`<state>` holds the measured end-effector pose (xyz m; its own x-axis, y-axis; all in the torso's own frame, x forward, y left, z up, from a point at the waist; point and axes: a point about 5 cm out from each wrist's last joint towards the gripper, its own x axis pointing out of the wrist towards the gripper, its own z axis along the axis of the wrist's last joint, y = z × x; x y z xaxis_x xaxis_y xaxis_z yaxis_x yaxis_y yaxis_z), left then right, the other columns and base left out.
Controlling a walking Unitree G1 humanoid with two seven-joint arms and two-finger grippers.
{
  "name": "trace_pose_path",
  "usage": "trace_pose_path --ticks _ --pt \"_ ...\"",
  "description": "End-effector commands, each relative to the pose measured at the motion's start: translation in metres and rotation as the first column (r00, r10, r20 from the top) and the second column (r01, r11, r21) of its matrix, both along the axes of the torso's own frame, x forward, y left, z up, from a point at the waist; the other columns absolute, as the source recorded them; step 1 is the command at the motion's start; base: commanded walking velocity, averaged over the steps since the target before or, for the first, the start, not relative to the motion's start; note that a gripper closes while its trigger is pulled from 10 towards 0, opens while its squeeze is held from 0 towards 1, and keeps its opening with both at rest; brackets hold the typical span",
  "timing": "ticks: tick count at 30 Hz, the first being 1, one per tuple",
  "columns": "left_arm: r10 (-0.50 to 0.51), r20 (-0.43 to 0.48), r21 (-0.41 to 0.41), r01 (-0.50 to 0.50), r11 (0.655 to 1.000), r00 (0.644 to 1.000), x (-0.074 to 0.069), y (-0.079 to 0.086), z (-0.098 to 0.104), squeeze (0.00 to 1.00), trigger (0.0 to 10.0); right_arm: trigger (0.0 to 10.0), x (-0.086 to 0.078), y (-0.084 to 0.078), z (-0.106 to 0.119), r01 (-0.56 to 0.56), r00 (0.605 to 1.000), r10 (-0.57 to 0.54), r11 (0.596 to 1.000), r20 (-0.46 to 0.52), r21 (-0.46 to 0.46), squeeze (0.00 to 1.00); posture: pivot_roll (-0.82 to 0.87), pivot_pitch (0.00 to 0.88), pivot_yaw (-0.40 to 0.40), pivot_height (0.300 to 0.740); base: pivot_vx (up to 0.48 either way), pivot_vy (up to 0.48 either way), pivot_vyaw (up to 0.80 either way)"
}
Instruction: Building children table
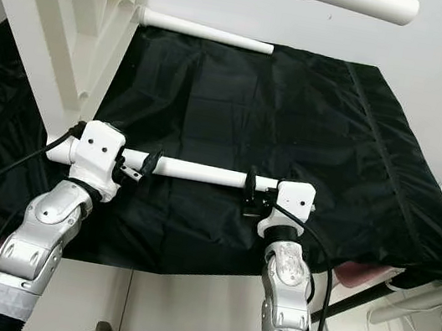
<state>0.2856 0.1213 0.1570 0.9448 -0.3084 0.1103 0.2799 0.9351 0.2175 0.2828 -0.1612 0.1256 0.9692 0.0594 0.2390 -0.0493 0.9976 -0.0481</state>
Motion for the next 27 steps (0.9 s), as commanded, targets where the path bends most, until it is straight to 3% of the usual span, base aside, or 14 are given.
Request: trace_pose_path --ticks 1,3,4,5,6,7,8,9,10,11,15,16,20,27 --pt "-0.003 0.013 -0.001 0.003 1.000 1.000 0.001 0.000 0.003 0.91 10.0 10.0 0.000 -0.001 0.001 0.019 1.000 -0.019 1.000 -0.004 -0.015 1.00 -0.02 0.036 -0.001 0.740 0.000 0.000 0.00" --pt "-0.002 0.016 -0.013 0.002 1.000 1.000 0.001 0.001 0.004 0.91 10.0 10.0 0.000 -0.001 0.001 0.032 0.999 -0.032 0.999 -0.005 -0.032 1.00 -0.02 0.036 -0.001 0.740 0.000 0.000 0.00" --pt "0.000 0.019 -0.012 0.001 1.000 1.000 0.002 0.003 0.004 0.88 10.0 10.0 0.000 -0.002 0.004 0.037 0.999 -0.037 0.999 0.014 -0.014 0.48 -0.02 0.036 0.002 0.740 0.000 0.000 0.00" --pt "0.000 0.019 -0.012 0.001 1.000 1.000 0.002 0.003 0.004 0.88 10.0 10.0 0.000 -0.002 0.004 0.037 0.999 -0.037 0.999 0.014 -0.014 0.48 -0.02 0.036 0.002 0.740 0.000 0.000 0.00" --pt "0.014 0.016 0.006 -0.014 1.000 1.000 0.003 0.005 0.003 0.00 10.0 10.0 0.000 -0.004 0.003 0.050 0.999 -0.049 0.998 0.005 -0.028 1.00 -0.02 0.036 0.003 0.740 0.000 0.000 0.00" --pt "0.011 0.016 -0.007 -0.011 1.000 1.000 0.003 0.005 0.003 0.00 10.0 10.0 0.000 -0.006 0.003 0.049 0.999 -0.049 0.999 0.011 -0.017 0.69 -0.02 0.038 0.010 0.740 0.000 0.000 0.00" --pt "0.011 0.016 -0.007 -0.011 1.000 1.000 0.003 0.005 0.003 0.00 10.0 10.0 0.000 -0.006 0.003 0.049 0.999 -0.049 0.999 0.011 -0.017 0.69 -0.02 0.038 0.010 0.740 0.000 0.000 0.00" --pt "0.022 0.012 0.005 -0.022 1.000 1.000 0.003 0.006 0.004 0.22 10.0 10.0 0.002 -0.010 0.004 0.079 0.997 -0.079 0.996 0.003 -0.034 1.00 -0.02 0.038 0.014 0.740 0.000 0.000 0.00" --pt "0.022 0.012 0.005 -0.022 1.000 1.000 0.003 0.006 0.004 0.22 10.0 10.0 0.002 -0.010 0.004 0.079 0.997 -0.079 0.996 0.003 -0.034 1.00 -0.02 0.038 0.014 0.740 0.000 0.000 0.00" --pt "0.039 0.001 0.006 -0.039 0.999 0.999 0.004 0.007 0.003 0.00 10.0 10.0 0.003 -0.013 0.005 0.115 0.993 -0.115 0.990 0.006 -0.082 0.00 -0.02 0.034 0.022 0.740 0.000 0.000 0.00" --pt "0.045 -0.006 0.008 -0.045 0.999 0.999 0.005 0.007 0.002 0.00 10.0 10.0 0.004 -0.014 0.004 0.119 0.993 -0.119 0.989 0.007 -0.083 0.00 -0.03 0.029 0.031 0.740 0.000 0.000 0.00" --pt "0.004 -0.051 -0.010 -0.005 1.000 0.999 0.003 0.002 -0.003 0.00 10.0 10.0 0.003 -0.015 -0.002 0.109 0.994 -0.109 0.994 -0.017 -0.005 0.00 -0.03 0.027 0.038 0.740 0.000 0.000 0.00" --pt "-0.048 -0.048 -0.007 0.048 0.999 0.998 0.001 -0.005 -0.001 0.00 10.0 10.0 0.003 -0.016 0.000 0.128 0.992 -0.127 0.991 -0.016 0.041 0.00 -0.04 0.019 0.036 0.740 0.000 0.000 0.00" --pt "-0.035 -0.029 -0.042 0.034 0.999 0.999 0.003 -0.003 0.001 0.00 10.0 10.0 0.002 -0.017 0.002 0.145 0.989 -0.144 0.989 -0.008 0.024 0.00 -0.05 0.000 0.039 0.740 0.000 0.000 0.00"
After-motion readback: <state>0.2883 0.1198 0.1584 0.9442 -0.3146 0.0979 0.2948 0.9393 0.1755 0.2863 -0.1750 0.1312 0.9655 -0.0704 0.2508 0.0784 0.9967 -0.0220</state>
